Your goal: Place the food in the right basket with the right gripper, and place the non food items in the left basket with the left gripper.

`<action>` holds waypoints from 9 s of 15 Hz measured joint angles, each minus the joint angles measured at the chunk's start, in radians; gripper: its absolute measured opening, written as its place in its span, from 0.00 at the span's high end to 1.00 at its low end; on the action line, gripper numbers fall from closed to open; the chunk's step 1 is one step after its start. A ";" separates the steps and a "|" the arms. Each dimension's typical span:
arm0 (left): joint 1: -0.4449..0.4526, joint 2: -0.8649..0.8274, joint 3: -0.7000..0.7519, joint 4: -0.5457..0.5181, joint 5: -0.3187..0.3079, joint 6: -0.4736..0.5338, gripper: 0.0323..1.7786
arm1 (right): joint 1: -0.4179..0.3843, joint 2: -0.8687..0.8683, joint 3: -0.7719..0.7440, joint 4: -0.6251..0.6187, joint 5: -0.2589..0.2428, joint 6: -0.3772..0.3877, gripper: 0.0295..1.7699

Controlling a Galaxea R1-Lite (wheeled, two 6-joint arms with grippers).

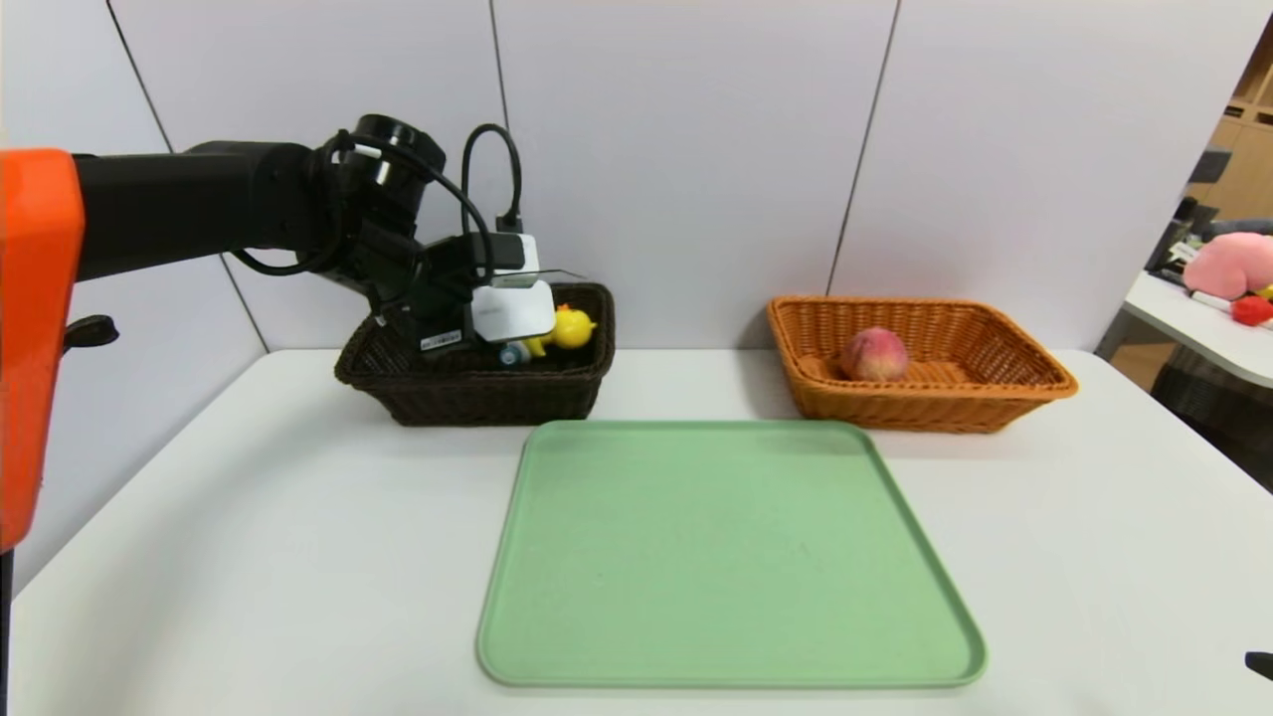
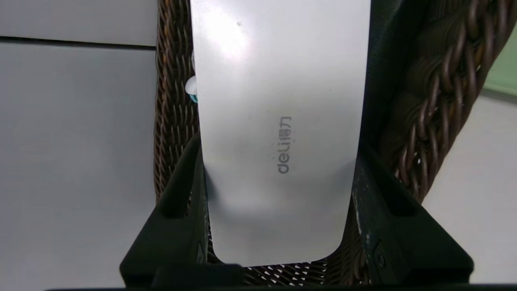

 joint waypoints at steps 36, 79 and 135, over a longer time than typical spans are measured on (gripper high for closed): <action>-0.036 -0.312 0.007 0.238 -0.050 -0.238 0.06 | -0.001 0.006 -0.049 -0.009 -0.010 -0.036 0.04; 0.165 -1.668 1.260 0.022 0.160 -0.966 0.05 | -0.412 -0.279 -0.090 0.111 0.001 -0.143 0.04; 0.276 -2.103 1.971 -0.591 0.099 -1.071 0.05 | -0.436 -0.622 0.325 -0.186 0.124 -0.148 0.04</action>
